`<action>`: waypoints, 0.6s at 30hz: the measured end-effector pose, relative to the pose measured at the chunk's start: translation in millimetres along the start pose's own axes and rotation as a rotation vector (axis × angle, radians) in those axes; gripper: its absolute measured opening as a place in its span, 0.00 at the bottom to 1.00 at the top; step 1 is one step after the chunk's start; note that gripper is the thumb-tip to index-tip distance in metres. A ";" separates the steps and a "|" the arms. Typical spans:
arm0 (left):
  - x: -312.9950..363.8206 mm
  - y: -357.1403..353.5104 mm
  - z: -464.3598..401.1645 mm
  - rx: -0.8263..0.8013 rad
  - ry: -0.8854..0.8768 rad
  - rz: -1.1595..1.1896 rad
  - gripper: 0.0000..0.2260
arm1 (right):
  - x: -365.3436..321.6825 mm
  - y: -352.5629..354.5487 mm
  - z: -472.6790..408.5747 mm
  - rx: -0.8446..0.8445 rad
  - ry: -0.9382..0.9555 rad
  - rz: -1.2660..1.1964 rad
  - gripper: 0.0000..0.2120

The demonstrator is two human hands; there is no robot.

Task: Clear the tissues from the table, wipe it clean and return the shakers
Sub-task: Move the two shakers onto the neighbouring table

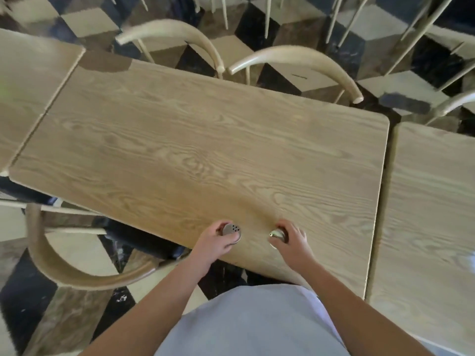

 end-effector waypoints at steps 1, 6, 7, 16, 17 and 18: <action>9.4 -4.0 -4.3 -0.001 0.002 -0.014 0.18 | -5.4 2.2 -8.1 0.020 -0.004 -0.036 0.18; 43.9 -27.5 -28.4 -0.015 -0.005 -0.055 0.16 | -21.8 24.9 -43.2 0.165 -0.123 -0.212 0.14; 47.8 -31.6 -33.0 -0.005 -0.014 -0.071 0.17 | -23.0 30.7 -50.6 0.189 -0.113 -0.191 0.14; 77.9 -43.6 -56.1 0.057 -0.151 -0.171 0.23 | -14.0 62.4 -72.7 0.138 -0.154 -0.060 0.24; 79.3 -44.1 -58.4 0.048 -0.138 -0.157 0.23 | -10.1 64.8 -71.9 0.151 -0.176 -0.065 0.24; 80.2 -43.9 -60.9 0.042 -0.122 -0.150 0.20 | -7.0 67.3 -70.0 0.172 -0.196 -0.073 0.25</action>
Point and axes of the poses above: each hand's wrist, its own z-axis away from the middle knuckle, its own y-axis out of the back of the hand, x = y × z, the point moved 4 cm from there along -z, towards the middle knuckle, and after that the axes turned 8 degrees about x, right-handed, at the moved point
